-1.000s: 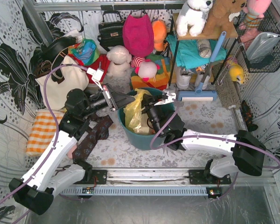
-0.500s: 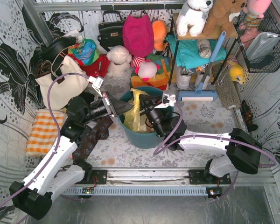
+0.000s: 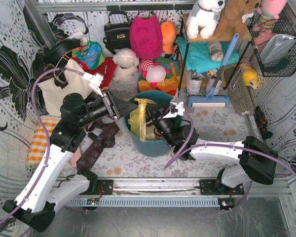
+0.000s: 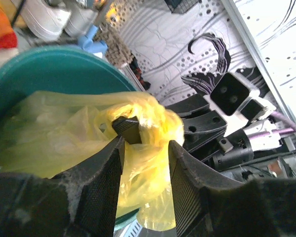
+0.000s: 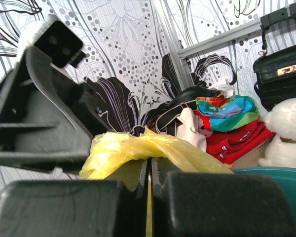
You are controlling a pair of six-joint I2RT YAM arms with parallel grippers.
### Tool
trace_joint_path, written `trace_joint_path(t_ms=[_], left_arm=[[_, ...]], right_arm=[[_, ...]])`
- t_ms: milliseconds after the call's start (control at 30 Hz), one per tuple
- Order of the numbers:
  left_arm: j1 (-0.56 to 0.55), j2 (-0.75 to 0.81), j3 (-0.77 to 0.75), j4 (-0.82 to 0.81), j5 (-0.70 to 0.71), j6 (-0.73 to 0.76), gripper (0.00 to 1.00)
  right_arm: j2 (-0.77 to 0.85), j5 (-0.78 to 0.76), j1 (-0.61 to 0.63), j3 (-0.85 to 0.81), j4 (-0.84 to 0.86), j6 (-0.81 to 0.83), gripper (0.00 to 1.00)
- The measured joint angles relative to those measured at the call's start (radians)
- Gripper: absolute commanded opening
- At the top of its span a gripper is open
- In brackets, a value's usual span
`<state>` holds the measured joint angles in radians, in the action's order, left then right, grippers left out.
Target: Tie the trash bag
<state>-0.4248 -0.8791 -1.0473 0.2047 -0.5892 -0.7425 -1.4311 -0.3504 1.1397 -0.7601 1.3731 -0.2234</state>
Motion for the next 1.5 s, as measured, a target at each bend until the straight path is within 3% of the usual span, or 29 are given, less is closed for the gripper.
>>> trace_joint_path(t_ms=[333, 633, 900, 1033, 1267, 1400, 1500], left_arm=[[0.000, 0.036, -0.124, 0.109, 0.140, 0.064, 0.49], [0.000, -0.075, -0.112, 0.094, 0.133, 0.053, 0.50], [0.000, -0.076, -0.089, 0.063, 0.126, 0.038, 0.50], [0.000, -0.081, -0.076, 0.033, 0.108, 0.023, 0.38], [0.004, -0.092, -0.061, -0.007, 0.089, 0.014, 0.00], [0.005, -0.089, -0.053, -0.027, 0.082, 0.013, 0.00], [0.005, -0.087, -0.047, -0.037, 0.080, 0.012, 0.00]], right_arm=[[0.002, 0.019, 0.000, 0.000, -0.005, -0.003, 0.00], [0.002, 0.037, 0.000, 0.000, -0.018, -0.004, 0.00], [0.002, 0.041, 0.000, 0.000, -0.023, -0.019, 0.00], [0.002, 0.044, 0.000, 0.000, -0.023, -0.022, 0.00], [0.002, 0.043, 0.000, -0.001, -0.023, -0.022, 0.00], [0.002, 0.043, 0.001, -0.001, -0.021, -0.022, 0.01], [0.002, 0.041, 0.001, -0.001, -0.022, -0.026, 0.14]])
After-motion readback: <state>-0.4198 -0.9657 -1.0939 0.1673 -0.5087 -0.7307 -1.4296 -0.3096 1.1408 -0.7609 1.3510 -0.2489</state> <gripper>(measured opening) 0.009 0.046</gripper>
